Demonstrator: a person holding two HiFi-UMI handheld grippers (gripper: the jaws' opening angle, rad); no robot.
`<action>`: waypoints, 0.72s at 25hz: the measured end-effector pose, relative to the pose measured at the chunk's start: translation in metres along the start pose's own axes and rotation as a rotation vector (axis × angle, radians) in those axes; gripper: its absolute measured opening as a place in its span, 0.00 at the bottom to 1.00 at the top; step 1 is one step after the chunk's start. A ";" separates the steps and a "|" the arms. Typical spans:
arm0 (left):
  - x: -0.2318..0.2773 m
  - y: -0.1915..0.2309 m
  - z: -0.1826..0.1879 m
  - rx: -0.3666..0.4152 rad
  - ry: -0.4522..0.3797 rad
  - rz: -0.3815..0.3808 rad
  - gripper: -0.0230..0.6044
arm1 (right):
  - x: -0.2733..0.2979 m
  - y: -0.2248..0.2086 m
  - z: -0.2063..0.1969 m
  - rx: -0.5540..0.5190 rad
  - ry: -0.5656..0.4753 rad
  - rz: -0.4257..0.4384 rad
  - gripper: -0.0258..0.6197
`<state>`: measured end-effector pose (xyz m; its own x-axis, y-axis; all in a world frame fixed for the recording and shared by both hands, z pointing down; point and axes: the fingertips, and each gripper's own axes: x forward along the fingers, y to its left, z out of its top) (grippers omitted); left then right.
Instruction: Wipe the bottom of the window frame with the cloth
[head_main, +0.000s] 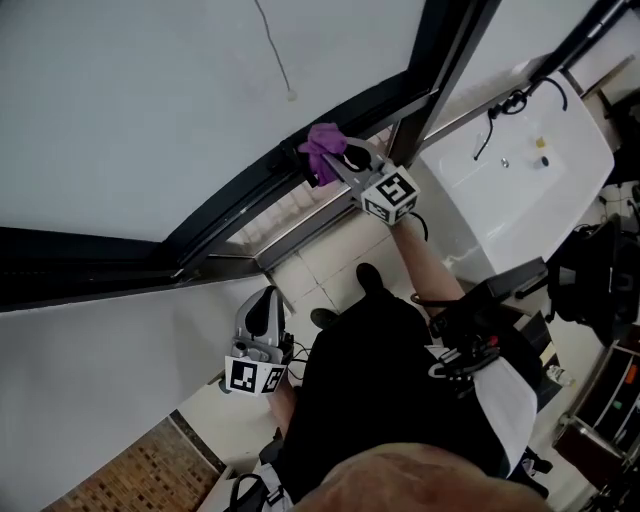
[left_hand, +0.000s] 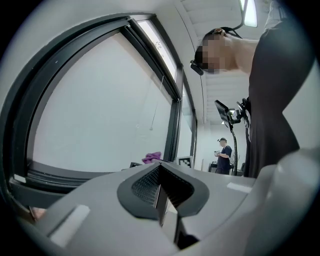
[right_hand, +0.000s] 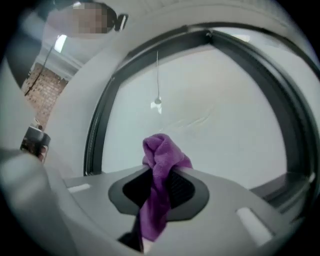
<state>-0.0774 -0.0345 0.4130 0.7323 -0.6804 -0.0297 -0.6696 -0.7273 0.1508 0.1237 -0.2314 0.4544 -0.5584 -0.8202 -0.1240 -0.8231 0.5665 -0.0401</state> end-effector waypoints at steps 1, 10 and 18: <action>0.001 -0.004 0.001 0.003 -0.004 -0.005 0.04 | 0.024 -0.007 -0.004 -0.029 0.060 0.008 0.14; -0.011 0.005 -0.002 -0.013 -0.014 0.065 0.04 | 0.037 0.021 -0.035 0.083 0.220 0.322 0.14; 0.015 -0.001 -0.005 -0.008 0.008 0.001 0.04 | -0.090 0.121 -0.019 -0.065 0.157 0.724 0.14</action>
<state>-0.0646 -0.0437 0.4177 0.7327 -0.6802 -0.0221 -0.6692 -0.7260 0.1586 0.0728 -0.0903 0.4795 -0.9677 -0.2477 0.0459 -0.2450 0.9678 0.0575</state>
